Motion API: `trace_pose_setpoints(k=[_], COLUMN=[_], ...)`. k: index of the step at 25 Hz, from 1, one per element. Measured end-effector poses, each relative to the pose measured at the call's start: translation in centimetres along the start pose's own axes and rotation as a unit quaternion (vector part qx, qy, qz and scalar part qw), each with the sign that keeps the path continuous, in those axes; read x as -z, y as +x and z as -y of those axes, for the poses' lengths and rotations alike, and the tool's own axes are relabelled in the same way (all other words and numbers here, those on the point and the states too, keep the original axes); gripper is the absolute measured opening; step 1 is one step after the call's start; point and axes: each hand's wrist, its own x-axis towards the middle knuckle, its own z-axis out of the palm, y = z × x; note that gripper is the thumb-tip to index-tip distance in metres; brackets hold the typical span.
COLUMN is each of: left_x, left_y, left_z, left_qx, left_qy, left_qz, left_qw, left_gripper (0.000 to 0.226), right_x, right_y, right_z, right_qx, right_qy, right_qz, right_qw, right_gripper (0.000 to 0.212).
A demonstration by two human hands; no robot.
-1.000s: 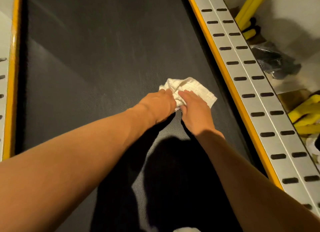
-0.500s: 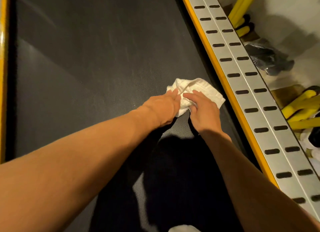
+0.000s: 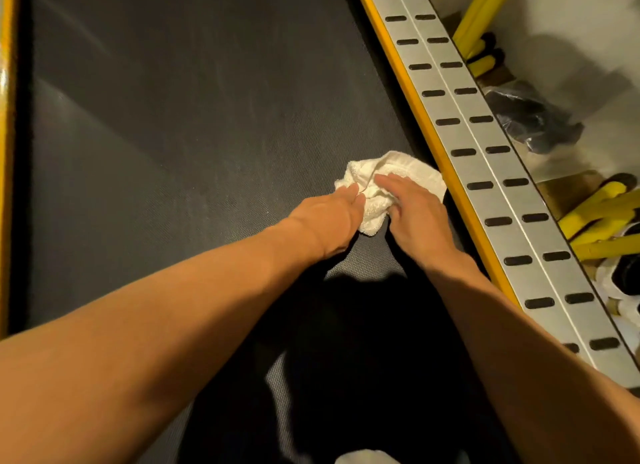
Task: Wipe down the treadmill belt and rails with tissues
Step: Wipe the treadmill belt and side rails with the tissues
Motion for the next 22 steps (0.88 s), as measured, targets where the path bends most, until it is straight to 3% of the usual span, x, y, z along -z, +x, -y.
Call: trace_pose_setpoints(k=[5, 9, 16, 19, 22], left_x=[0.1, -0.1, 0.5, -0.3, -0.4], left_y=[-1.1, -2.5, -5.2, -6.8, -7.7], left_z=[0.0, 2.0, 5.8, 6.4, 6.5], left_qx=[-0.032, -0.035, 0.085, 0.111, 0.115], left_qy=[-0.023, -0.023, -0.053, -0.074, -0.074], left_qz=[0.007, 0.0, 0.024, 0.048, 0.06], left_qw=[0.999, 0.999, 0.995, 0.99, 0.989], left_gripper=[0.062, 0.055, 0.053, 0.061, 0.064], right_x=[1.2, 0.6, 0.5, 0.9, 0.1], right_y=[-2.1, -1.2, -7.2, -7.4, -5.4], right_z=[-2.0, -1.9, -0.8, 0.1, 3.1], right_qx=[0.031, -0.075, -0.003, -0.065, -0.13], right_qy=[-0.019, 0.009, -0.017, 0.024, -0.063], right_qz=[-0.008, -0.053, 0.008, 0.017, 0.051], right_qw=[0.999, 0.996, 1.0, 0.997, 0.988], right_gripper=[0.051, 0.056, 0.052, 0.05, 0.056])
